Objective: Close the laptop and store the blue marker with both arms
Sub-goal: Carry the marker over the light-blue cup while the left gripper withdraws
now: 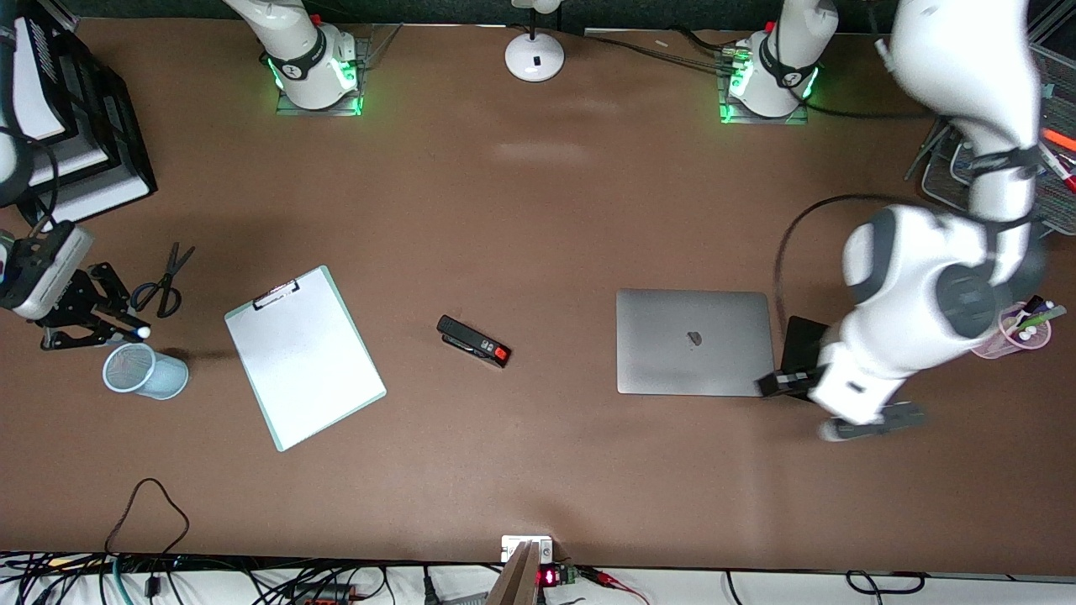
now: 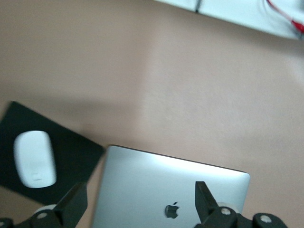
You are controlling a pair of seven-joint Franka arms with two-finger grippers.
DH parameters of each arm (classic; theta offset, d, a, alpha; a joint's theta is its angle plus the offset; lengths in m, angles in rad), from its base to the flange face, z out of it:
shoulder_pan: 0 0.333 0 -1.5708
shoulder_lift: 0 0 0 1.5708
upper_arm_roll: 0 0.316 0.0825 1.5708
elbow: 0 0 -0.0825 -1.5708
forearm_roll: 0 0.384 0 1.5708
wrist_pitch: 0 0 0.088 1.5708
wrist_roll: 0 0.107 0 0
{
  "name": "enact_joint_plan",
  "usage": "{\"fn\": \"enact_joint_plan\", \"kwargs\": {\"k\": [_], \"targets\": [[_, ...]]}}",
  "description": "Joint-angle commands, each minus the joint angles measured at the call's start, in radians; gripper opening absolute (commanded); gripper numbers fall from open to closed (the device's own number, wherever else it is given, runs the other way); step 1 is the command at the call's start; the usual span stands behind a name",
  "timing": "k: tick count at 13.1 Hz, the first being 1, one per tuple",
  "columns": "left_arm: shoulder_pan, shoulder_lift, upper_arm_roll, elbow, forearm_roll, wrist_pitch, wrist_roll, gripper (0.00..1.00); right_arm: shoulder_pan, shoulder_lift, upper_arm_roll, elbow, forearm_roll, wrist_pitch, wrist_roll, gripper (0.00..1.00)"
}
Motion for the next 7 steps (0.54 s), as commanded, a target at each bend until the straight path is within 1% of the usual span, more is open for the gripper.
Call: {"fn": "enact_joint_plan", "kwargs": {"k": [1,2,4,5,7], "targets": [[0.046,-0.105,-0.015,-0.015,-0.012,-0.111,0.024,1.00,-0.036,0.026,0.014,0.041,0.027,-0.093,-0.135,0.00],[0.046,-0.128,-0.014,0.019,-0.005,-0.173,0.024,1.00,-0.047,0.044,0.014,0.073,0.036,-0.145,-0.156,0.00],[0.044,-0.142,-0.009,0.107,-0.004,-0.356,0.024,1.00,-0.083,0.098,0.014,0.133,0.058,-0.254,-0.195,0.00],[0.044,-0.142,-0.006,0.149,-0.004,-0.441,0.024,1.00,-0.100,0.124,0.014,0.160,0.070,-0.283,-0.214,0.00],[0.056,-0.147,-0.008,0.229,-0.003,-0.564,0.030,1.00,-0.128,0.165,0.014,0.208,0.082,-0.334,-0.235,0.00]]}}
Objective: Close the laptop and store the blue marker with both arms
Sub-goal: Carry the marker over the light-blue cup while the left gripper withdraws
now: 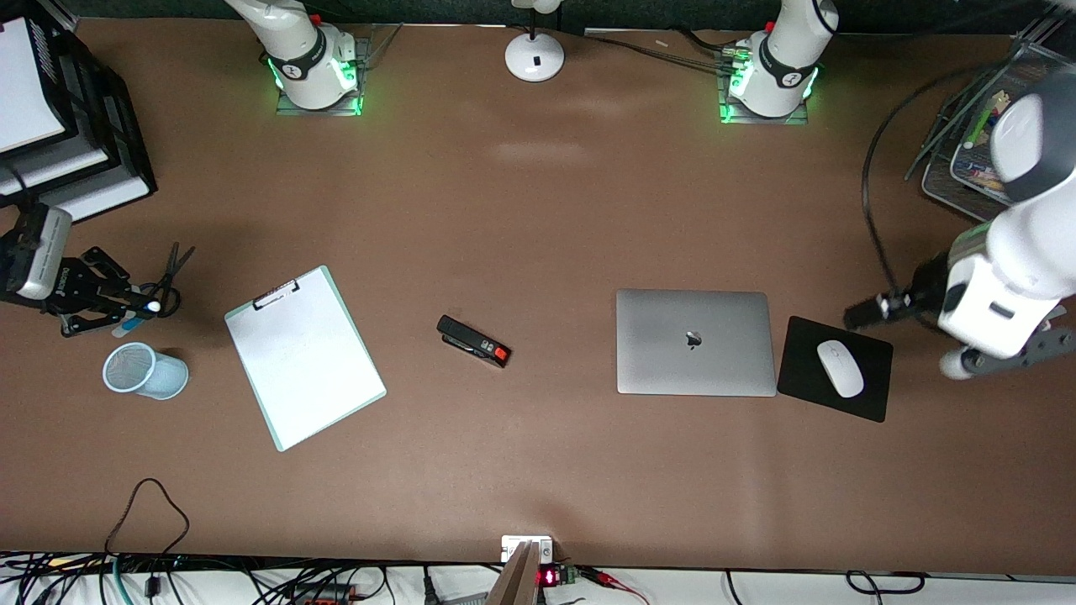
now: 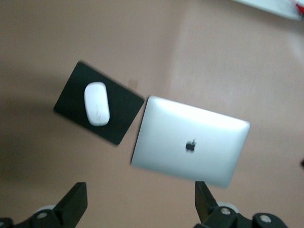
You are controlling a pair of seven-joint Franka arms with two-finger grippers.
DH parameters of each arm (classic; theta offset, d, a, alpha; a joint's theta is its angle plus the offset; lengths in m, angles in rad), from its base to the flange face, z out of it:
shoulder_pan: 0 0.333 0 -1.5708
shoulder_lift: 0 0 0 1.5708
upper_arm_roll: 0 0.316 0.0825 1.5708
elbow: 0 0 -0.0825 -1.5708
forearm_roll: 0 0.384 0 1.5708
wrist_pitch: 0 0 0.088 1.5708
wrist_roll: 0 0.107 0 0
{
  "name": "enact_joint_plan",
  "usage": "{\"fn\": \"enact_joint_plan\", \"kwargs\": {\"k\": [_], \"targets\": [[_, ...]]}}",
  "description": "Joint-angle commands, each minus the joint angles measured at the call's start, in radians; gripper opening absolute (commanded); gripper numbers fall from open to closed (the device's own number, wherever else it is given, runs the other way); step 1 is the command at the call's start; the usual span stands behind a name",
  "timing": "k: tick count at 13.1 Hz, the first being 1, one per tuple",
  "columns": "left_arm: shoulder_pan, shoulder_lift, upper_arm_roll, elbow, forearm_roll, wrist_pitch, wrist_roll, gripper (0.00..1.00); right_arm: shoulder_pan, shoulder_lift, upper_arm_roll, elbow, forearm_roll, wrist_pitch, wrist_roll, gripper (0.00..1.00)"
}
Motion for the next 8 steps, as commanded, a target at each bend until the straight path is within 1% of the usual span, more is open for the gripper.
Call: {"fn": "enact_joint_plan", "kwargs": {"k": [1,2,3,5,6,7,8], "targets": [[0.017,0.014,-0.003,0.125,0.040,-0.148,0.045,1.00,-0.056,0.084,0.013,0.110,0.031,-0.096,-0.048,0.00],[0.017,0.001,-0.014,0.137,0.117,-0.186,0.079,1.00,-0.073,0.109,0.015,0.134,0.032,-0.114,-0.056,0.00],[0.017,-0.024,-0.015,0.138,0.143,-0.194,0.114,1.00,-0.092,0.136,0.015,0.151,0.044,-0.128,-0.065,0.00],[0.021,-0.085,-0.011,0.121,0.134,-0.219,0.227,1.00,-0.127,0.191,0.015,0.182,0.077,-0.150,-0.103,0.00],[0.026,-0.108,-0.011,0.096,0.117,-0.236,0.243,1.00,-0.136,0.222,0.015,0.210,0.078,-0.153,-0.118,0.00],[0.024,-0.151,-0.011,0.052,0.103,-0.237,0.239,1.00,-0.144,0.245,0.015,0.234,0.078,-0.165,-0.129,0.00],[0.023,-0.201,-0.015,-0.027,0.101,-0.221,0.239,1.00,-0.150,0.264,0.015,0.256,0.080,-0.168,-0.148,0.00]]}}
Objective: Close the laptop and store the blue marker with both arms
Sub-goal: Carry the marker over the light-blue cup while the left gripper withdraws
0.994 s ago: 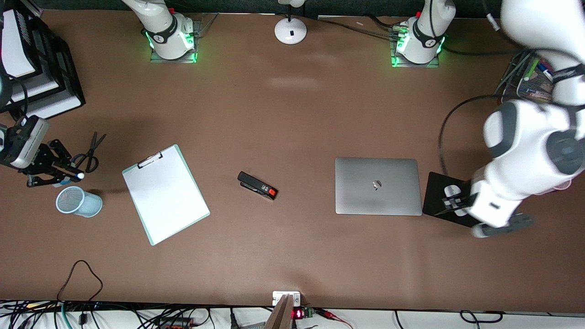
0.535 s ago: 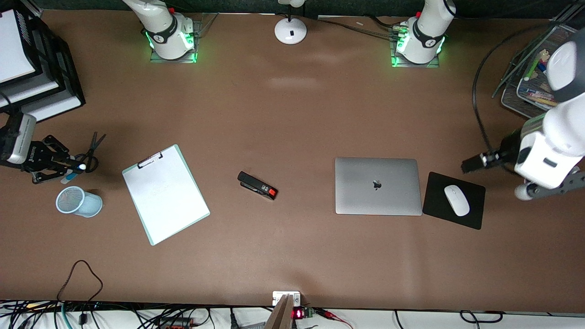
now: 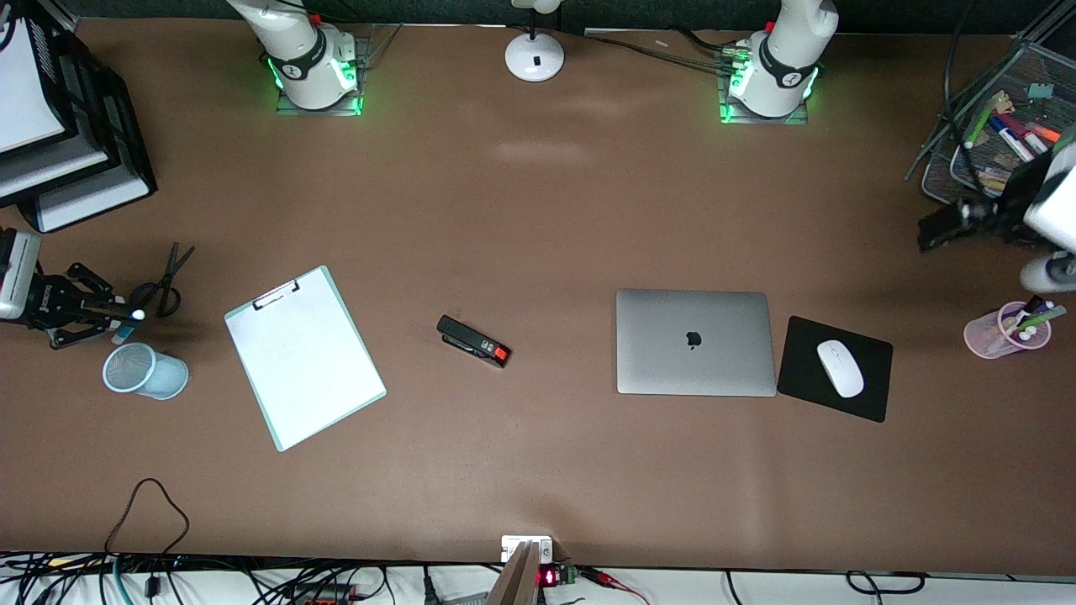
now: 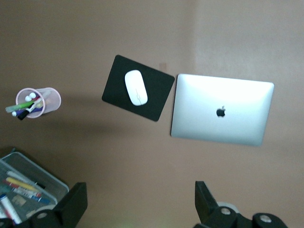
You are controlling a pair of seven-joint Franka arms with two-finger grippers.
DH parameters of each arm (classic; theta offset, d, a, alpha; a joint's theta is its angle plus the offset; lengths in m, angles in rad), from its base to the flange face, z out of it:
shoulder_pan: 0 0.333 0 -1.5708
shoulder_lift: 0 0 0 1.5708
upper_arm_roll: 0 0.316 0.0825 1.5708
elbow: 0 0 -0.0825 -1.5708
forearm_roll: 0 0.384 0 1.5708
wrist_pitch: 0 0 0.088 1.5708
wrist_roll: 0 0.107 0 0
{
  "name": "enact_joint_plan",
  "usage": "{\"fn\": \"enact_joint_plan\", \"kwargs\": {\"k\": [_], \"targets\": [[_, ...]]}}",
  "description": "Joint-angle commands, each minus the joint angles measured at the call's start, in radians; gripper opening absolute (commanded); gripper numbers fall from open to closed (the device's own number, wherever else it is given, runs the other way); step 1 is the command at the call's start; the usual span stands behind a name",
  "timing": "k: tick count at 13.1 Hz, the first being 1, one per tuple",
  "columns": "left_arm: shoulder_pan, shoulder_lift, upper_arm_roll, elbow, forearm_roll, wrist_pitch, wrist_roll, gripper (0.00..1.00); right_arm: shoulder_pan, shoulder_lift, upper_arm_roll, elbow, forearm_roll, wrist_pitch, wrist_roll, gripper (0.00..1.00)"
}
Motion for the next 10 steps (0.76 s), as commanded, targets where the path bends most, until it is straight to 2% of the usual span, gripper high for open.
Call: {"fn": "enact_joint_plan", "kwargs": {"k": [1,3,4,6,10], "targets": [[0.011,-0.171,-0.025,-0.241,-0.011,0.071,0.037,1.00,-0.031,0.077,0.014,0.108,0.021,-0.047,-0.053,0.00],[0.013,-0.302,-0.026,-0.445,-0.012,0.177,0.058,1.00,-0.042,0.120,0.016,0.151,0.021,-0.060,-0.059,0.00],[0.013,-0.337,-0.028,-0.502,-0.014,0.191,0.090,1.00,-0.046,0.137,0.016,0.168,0.022,-0.063,-0.059,0.00],[0.036,-0.347,-0.017,-0.517,-0.054,0.197,0.202,1.00,-0.054,0.171,0.016,0.197,0.053,-0.063,-0.086,0.00],[0.059,-0.312,-0.025,-0.452,-0.052,0.191,0.211,1.00,-0.068,0.233,0.019,0.254,0.098,-0.104,-0.096,0.00]]}}
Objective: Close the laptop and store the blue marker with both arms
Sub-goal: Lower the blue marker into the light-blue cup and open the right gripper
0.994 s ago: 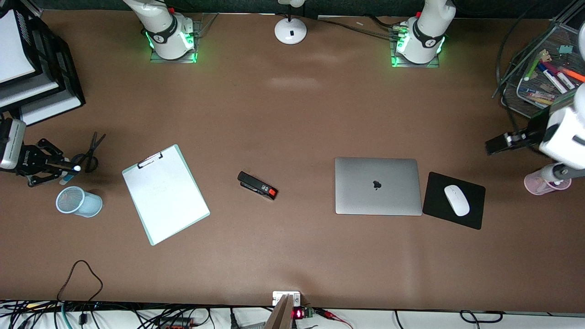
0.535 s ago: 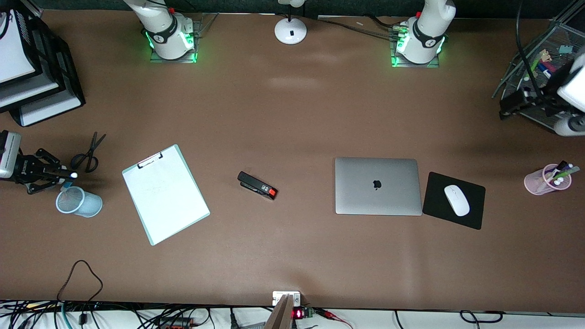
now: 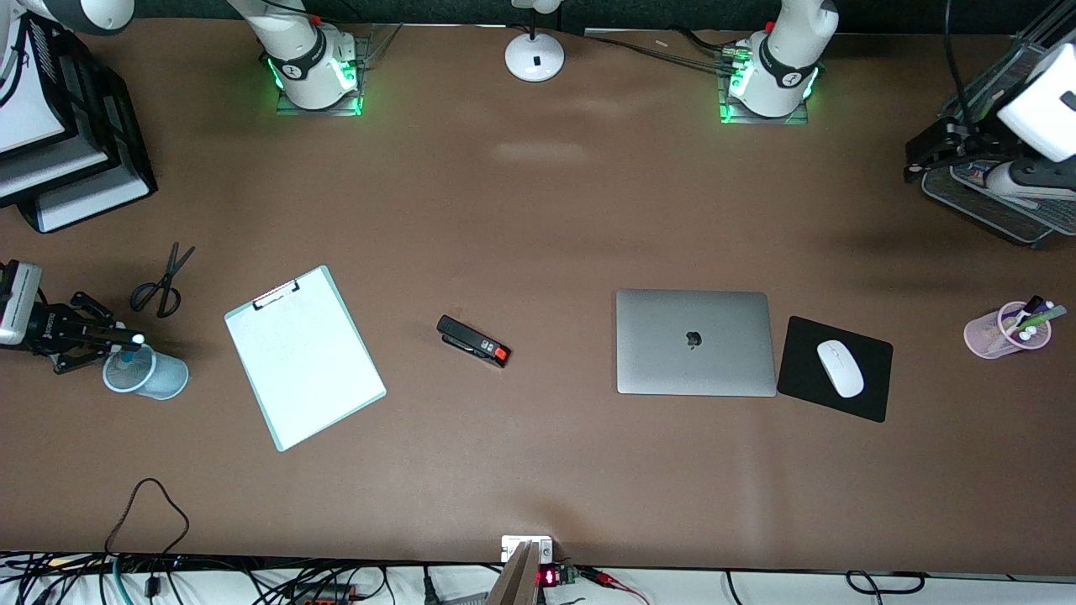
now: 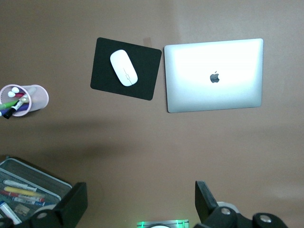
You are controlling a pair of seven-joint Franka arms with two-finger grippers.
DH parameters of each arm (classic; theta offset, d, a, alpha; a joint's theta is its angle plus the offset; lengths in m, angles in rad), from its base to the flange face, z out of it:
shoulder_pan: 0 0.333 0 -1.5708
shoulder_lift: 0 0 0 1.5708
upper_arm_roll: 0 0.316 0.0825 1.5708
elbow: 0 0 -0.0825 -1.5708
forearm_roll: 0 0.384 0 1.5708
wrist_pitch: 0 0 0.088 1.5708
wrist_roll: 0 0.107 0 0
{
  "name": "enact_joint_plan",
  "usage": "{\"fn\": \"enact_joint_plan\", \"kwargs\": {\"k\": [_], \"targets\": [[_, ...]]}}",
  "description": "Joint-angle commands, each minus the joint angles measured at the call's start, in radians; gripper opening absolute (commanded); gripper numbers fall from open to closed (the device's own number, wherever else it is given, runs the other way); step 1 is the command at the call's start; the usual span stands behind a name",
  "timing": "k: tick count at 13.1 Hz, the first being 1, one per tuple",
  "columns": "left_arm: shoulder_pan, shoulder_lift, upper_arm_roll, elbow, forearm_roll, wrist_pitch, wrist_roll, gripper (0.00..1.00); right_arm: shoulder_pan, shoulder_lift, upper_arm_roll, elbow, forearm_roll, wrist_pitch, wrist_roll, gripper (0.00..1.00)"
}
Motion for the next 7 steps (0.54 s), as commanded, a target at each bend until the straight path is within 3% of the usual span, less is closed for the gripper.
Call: {"fn": "enact_joint_plan", "kwargs": {"k": [1,7], "targets": [[0.009,0.017,-0.011,0.045,0.003,-0.002,0.030,1.00,-0.023,0.051,0.017,0.089,0.027,-0.082,-0.029,0.00],[0.007,0.049,-0.012,0.090,0.004,-0.029,0.020,1.00,-0.067,0.090,0.023,0.097,0.030,-0.084,-0.083,0.00]]}}
